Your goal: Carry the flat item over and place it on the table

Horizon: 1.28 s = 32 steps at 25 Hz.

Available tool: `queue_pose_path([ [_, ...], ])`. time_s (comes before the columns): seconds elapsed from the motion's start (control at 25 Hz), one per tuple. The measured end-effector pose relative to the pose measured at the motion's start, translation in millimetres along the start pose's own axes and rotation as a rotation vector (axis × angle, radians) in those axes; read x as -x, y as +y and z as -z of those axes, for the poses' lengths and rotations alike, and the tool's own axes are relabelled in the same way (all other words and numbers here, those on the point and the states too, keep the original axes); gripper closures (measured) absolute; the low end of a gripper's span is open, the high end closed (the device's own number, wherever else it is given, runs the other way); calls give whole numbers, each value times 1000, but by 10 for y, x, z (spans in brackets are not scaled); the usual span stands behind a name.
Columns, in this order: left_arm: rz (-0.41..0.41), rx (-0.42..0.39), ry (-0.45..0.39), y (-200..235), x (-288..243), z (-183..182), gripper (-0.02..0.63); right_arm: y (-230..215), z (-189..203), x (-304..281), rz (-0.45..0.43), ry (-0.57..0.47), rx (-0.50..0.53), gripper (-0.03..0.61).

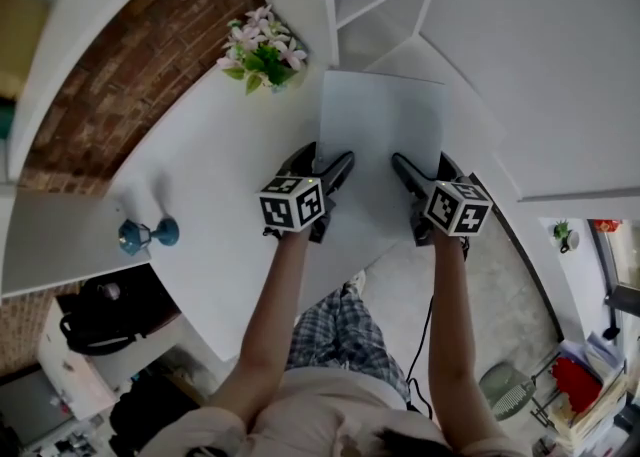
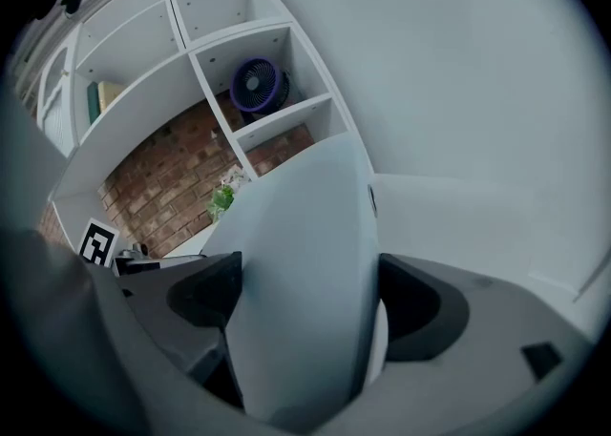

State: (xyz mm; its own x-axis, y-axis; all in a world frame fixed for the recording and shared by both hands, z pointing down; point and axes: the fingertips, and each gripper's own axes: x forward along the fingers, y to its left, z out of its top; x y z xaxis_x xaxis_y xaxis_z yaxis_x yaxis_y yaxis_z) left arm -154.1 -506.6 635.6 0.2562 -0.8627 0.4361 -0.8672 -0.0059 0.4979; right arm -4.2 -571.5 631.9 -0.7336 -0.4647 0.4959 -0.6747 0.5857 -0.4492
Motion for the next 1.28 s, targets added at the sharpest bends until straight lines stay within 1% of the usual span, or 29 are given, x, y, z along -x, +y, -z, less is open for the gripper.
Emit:
queue_pose_path([
  [0.12, -28, 30, 45, 52, -16, 105, 272, -33, 85, -51, 25, 52, 1, 130],
  [0.2, -40, 40, 76, 71, -29, 167, 270, -53, 125, -60, 51, 74, 20, 130],
  [0.4, -80, 26, 169, 111, -118, 312, 270, -104, 179, -121, 136, 151, 165, 132],
  [0.44, -93, 15, 185, 117, -129, 341, 270, -106, 192, -133, 149, 166, 193, 132],
  [0.52, -123, -35, 207, 117, -139, 358, 270, -108, 191, -136, 177, 179, 234, 128],
  [0.6, -151, -103, 219, 118, -141, 321, 257, -131, 176, -129, 198, 174, 234, 102],
  [0.68, -159, -146, 225, 113, -142, 294, 255, -155, 182, -121, 196, 167, 202, 91],
  [0.76, -152, -148, 221, 106, -141, 293, 255, -165, 195, -115, 187, 164, 177, 89],
  [0.92, -141, -138, 206, 101, -136, 286, 255, -165, 184, -102, 187, 156, 169, 87],
  [1.04, -137, -149, 190, 91, -93, 223, 255, -160, 143, -47, 183, 129, 150, 87],
  [1.16, -134, -146, 133, 53, 44, 58, 255, -139, 3, 124, 166, 59, 108, 87],
  [1.28, -120, -139, 35, -30, 244, -176, 255, -70, -200, 382, 133, -46, 85, 89],
])
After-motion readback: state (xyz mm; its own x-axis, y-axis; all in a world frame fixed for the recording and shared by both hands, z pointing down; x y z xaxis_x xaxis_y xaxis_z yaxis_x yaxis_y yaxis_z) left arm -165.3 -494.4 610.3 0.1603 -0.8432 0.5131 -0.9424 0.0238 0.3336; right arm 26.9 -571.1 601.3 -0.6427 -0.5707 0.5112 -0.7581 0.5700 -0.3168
